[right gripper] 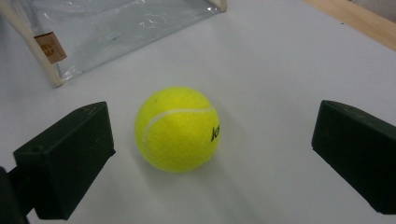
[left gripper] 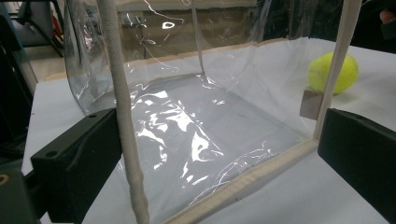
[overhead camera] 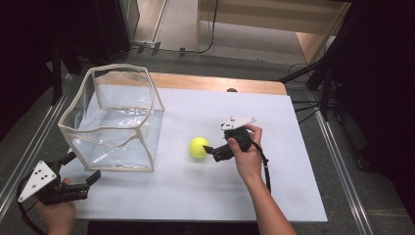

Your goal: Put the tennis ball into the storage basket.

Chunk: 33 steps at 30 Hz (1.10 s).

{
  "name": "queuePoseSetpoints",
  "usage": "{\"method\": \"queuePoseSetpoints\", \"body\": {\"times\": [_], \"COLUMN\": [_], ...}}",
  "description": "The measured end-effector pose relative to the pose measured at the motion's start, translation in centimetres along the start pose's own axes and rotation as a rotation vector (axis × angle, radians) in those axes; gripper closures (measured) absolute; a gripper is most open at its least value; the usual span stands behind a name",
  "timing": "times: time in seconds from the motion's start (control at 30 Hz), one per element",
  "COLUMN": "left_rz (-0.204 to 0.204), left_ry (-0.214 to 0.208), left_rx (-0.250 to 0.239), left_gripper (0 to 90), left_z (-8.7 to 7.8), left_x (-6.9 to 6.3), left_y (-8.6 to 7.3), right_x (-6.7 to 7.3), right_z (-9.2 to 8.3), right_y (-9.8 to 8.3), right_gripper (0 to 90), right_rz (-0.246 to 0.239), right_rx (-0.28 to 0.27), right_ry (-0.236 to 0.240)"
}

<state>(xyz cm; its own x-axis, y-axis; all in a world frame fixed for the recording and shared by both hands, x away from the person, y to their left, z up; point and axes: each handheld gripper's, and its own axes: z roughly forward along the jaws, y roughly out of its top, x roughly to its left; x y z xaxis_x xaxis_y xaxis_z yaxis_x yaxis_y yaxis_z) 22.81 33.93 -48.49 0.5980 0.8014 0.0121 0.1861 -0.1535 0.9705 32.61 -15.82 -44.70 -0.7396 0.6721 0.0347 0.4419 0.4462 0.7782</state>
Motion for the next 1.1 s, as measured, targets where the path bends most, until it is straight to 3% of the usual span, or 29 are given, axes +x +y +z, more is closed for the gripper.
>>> {"method": "queuePoseSetpoints", "body": {"times": [1.1], "left_rz": [-0.001], "left_ry": [-0.001], "left_rx": [0.001], "left_gripper": [0.1], "left_z": [0.0], "left_x": [0.0], "left_y": [0.0], "right_x": [1.2], "right_z": [4.3], "right_y": [1.4], "right_gripper": [0.0], "right_rz": [-0.098], "right_rx": [0.229], "right_ry": [0.087]}}
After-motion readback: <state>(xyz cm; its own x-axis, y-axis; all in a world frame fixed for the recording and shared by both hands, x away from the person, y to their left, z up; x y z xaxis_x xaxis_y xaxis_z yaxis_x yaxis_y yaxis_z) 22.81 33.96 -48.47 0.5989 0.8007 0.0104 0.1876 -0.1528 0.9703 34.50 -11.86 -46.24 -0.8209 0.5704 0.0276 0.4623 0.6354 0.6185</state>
